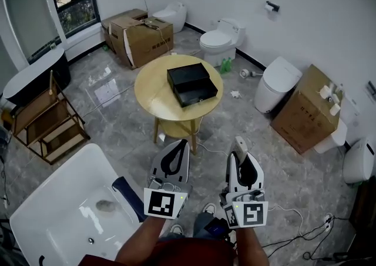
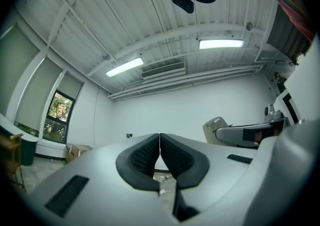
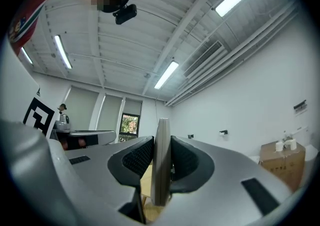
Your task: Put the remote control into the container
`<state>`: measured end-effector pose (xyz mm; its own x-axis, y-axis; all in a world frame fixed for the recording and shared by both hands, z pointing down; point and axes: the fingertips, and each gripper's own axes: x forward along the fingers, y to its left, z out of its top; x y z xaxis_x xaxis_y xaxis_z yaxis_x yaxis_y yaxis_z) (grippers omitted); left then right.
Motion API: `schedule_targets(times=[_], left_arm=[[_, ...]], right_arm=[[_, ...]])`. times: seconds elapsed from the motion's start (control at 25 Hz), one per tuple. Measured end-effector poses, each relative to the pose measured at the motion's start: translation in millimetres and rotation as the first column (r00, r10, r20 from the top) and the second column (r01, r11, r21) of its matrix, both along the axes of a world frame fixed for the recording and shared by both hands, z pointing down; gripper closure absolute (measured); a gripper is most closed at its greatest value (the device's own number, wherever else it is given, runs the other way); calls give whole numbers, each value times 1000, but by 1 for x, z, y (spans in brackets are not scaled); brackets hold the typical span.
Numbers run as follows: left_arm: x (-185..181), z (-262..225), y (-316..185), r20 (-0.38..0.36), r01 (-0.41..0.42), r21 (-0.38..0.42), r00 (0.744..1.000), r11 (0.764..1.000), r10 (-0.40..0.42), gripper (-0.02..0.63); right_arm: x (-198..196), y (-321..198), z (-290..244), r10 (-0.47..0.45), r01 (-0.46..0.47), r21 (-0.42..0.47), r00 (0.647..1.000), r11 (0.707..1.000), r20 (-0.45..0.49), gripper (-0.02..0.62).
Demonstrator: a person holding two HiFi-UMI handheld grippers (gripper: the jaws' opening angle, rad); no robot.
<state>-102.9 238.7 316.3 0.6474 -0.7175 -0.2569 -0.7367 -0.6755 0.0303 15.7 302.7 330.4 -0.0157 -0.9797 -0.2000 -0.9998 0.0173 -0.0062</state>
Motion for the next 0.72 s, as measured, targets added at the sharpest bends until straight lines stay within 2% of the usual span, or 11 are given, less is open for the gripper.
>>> schedule_targets(times=[0.24,0.36,0.52,0.64,0.72], left_arm=[[48,1,-40,2,31,-7,1000,999,-31,591],[77,6,-53,61,34,-1,998,999,-34,591],[116,0,-71,23,51,-2,998,999,-51,591],[142,6,-82,84,55,8,995,998,-55,591],[159,6,-90,87,64,16,994,998,-65,591]], right_arm=[[50,-44,2,-38,38,0,999,999,12,479],[78,-60,1,-53,53,7,998,999,18,479],[116,-79,1,-74,74,12,997,997,25,479],[142,-92,3,-89,88,15,996,996,25,479],[158,-101,3,-99,99,21,995,995,30,479]])
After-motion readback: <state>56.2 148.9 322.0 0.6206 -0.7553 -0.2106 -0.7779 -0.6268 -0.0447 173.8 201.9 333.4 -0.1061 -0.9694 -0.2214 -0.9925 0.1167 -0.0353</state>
